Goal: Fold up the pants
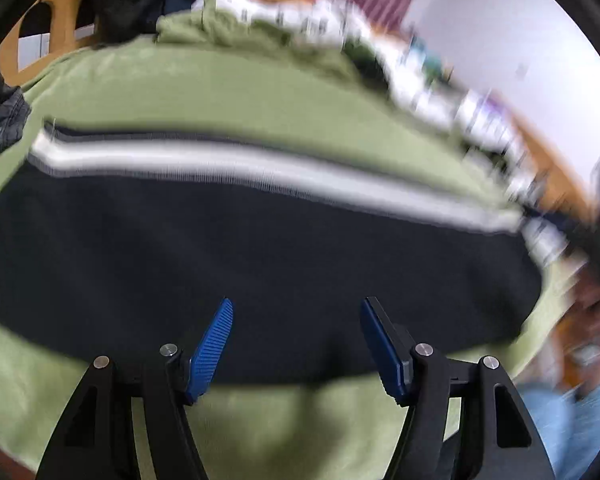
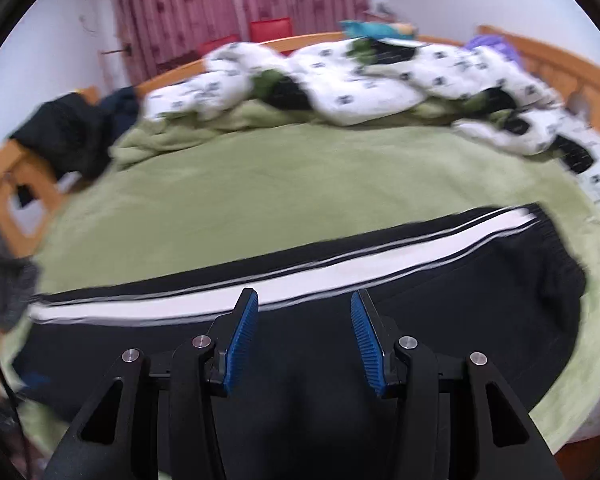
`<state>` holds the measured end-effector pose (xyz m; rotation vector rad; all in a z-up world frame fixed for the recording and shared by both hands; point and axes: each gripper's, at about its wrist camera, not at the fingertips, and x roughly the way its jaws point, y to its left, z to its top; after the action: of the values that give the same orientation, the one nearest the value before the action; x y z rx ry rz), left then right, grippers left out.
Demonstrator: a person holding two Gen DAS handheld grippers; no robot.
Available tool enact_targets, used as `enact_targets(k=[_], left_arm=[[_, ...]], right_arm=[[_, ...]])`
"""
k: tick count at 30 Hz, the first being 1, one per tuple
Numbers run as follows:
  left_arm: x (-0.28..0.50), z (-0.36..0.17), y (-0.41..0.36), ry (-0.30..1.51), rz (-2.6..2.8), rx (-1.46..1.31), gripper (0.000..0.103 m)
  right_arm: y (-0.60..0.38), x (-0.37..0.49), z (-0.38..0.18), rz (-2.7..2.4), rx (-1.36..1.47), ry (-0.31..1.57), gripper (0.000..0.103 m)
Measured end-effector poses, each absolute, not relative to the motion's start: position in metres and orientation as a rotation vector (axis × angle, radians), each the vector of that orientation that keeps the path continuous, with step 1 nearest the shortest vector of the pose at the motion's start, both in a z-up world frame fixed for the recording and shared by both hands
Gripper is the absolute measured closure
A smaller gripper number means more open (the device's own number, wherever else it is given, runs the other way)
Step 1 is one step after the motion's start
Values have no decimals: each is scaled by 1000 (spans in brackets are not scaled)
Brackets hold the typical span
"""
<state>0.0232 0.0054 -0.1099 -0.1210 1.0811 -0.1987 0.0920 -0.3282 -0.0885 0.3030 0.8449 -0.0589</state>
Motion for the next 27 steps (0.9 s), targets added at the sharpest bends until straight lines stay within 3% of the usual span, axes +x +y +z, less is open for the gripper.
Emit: enact_targets(k=[1,2,3,9,14,19,21,23,25,27], left_arm=[[19,-121,5,1097,-152,-64,44],[15,-126,10,1088,-117,-21,57],[10,-123,19,1053,-123,-20,59],[-17,-97,132,994,-10,-238,61],[-37,-110,208,978,-3,-550,58],[-5,-122,252,926,25,-793,58],[5,-130,255,909,69,-862,66],[13,-129,264,903,121,-863,92],[6,-114,267,801,112,-860,93],[0,-97,260,760,153,-678,92]], right_arm=[[-321,87,-87,-42,304,842,55],[-312,81,-86,-34,298,838,55],[-303,74,-85,-27,295,829,55],[-284,41,-101,10,308,812,55],[-280,37,-114,-14,311,869,55],[-275,40,-111,-18,329,848,54],[-272,42,-113,-20,320,855,54],[-269,44,-118,-31,293,869,54],[-268,44,-120,-40,263,882,54],[-271,38,-120,-54,247,867,54]])
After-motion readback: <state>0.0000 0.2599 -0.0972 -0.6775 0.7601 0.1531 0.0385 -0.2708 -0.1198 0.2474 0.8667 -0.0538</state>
